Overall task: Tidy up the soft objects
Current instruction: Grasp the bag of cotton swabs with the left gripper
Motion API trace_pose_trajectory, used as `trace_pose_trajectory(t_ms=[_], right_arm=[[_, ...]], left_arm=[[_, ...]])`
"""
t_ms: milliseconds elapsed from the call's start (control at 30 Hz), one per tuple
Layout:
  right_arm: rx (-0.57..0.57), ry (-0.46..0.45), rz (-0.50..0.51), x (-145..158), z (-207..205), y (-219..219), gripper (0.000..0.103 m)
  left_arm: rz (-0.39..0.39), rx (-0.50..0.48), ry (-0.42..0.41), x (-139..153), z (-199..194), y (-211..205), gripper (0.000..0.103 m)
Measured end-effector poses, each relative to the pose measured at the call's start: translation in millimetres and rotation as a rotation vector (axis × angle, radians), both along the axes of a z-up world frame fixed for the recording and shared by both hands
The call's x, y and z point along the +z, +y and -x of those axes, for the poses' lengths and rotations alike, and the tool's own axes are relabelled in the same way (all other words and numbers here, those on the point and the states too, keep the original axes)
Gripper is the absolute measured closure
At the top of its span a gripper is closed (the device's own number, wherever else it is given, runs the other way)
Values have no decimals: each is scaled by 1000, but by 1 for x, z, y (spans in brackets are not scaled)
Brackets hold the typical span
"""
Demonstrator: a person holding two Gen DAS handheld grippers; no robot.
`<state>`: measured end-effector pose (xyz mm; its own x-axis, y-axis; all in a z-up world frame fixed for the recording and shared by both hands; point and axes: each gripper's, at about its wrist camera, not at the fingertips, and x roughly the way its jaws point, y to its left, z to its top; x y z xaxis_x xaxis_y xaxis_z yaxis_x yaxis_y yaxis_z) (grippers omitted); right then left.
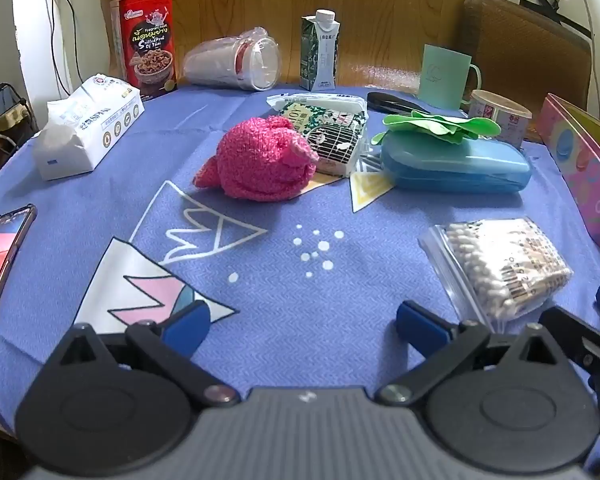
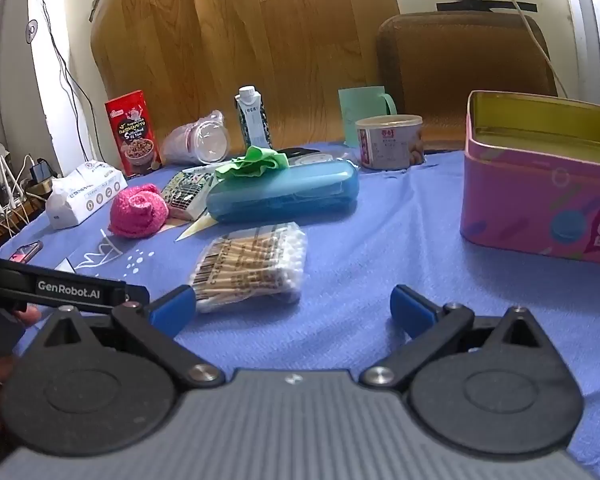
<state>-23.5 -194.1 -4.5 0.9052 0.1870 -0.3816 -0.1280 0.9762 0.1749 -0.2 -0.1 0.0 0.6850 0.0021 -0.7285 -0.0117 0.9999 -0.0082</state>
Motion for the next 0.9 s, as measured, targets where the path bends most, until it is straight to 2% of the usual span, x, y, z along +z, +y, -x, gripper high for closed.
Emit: trace_pose_trajectory(t_ms=[133,233,300,367,433,567,633,733,900], right_arm=[[2,11,-7,-1,0,0,0],[5,11,-5,-2,-1,0,0],[7,12,-2,-3,-2,0,0],[10,10,4,-3,-2,1,0],[12,6,15,-2,-2,1,0],[24,-4,48,-1,-5,5,0],[35,-7,64,0,-7,6,0],[73,-19,98,3,-8,8,0],[183,1,155,5,-17,15,0]], left_arm=[[-7,-19,-11,-1,1,-1,0],[-13,-45,-61,-2,10,-2,0],[-2,-77,-85,-5,15,3,0],[20,-109,-74,0,12,9,0],[84,-110,-85,5,12,19,0],[148,-163,-127,22,2,19,1],[234,-224,-101,28,-8,14,1],[374,-320,-40,34,-25,2,9],[445,-387,43,26,-44,-25,23]])
